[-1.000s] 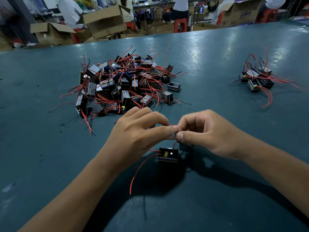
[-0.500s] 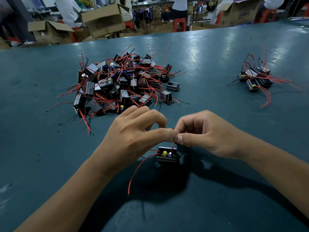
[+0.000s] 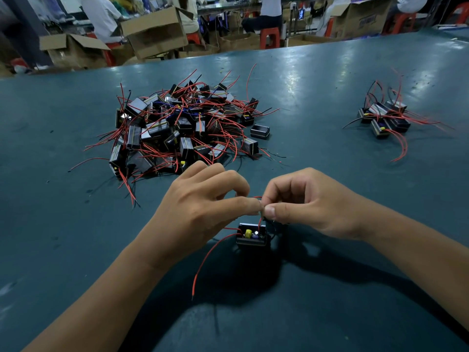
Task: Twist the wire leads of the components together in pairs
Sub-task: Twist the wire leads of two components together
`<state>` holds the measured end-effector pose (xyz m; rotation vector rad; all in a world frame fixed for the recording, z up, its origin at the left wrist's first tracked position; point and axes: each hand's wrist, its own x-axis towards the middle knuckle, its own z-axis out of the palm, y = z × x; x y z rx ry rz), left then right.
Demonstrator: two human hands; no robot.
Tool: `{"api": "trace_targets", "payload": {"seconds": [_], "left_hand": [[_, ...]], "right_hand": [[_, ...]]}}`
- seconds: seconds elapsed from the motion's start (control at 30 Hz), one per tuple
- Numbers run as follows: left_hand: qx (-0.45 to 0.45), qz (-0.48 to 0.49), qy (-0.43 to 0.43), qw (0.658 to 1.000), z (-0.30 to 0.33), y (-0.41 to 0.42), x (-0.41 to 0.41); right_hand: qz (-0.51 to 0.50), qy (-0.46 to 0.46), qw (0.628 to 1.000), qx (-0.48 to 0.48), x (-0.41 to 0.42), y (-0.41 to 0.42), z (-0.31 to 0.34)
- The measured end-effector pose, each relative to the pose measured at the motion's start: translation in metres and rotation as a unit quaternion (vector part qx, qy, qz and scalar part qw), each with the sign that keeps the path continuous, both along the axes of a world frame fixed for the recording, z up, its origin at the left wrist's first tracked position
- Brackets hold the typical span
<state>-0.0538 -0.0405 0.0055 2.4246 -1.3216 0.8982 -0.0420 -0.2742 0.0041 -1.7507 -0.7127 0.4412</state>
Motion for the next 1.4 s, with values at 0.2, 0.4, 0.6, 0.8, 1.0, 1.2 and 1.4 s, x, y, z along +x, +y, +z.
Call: {"api": "trace_targets", "payload": {"seconds": [0.2,0.4,0.6,0.8,1.0,1.2,1.4], "left_hand": [[-0.008,-0.002,-0.002,1.0,-0.001,-0.002,-0.001],[-0.033,-0.004,-0.006,0.999,-0.004,-0.002,0.001],[-0.114,0.019,0.072,0.991,-0.011,-0.009,0.002],[-0.194,0.019,0.227,0.954,-0.011,-0.016,-0.005],[-0.295,0.051,0.373,0.878,-0.011,-0.027,-0.012],[-0.299,0.08,0.333,0.891,-0.008,-0.03,-0.015],[-0.275,0.083,0.275,0.917,-0.004,-0.031,-0.019]], "right_hand": [[0.004,-0.003,1.0,-0.005,0.001,-0.001,0.0],[-0.004,-0.03,1.0,-0.008,0.001,0.0,-0.003],[-0.068,-0.124,0.99,-0.011,-0.002,0.002,-0.006],[-0.102,-0.219,0.97,-0.033,-0.004,0.003,-0.009],[-0.13,-0.333,0.931,-0.075,-0.008,0.008,-0.008],[-0.166,-0.262,0.95,-0.041,-0.006,0.007,-0.009],[-0.204,-0.187,0.961,-0.007,-0.003,0.007,-0.011]]}}
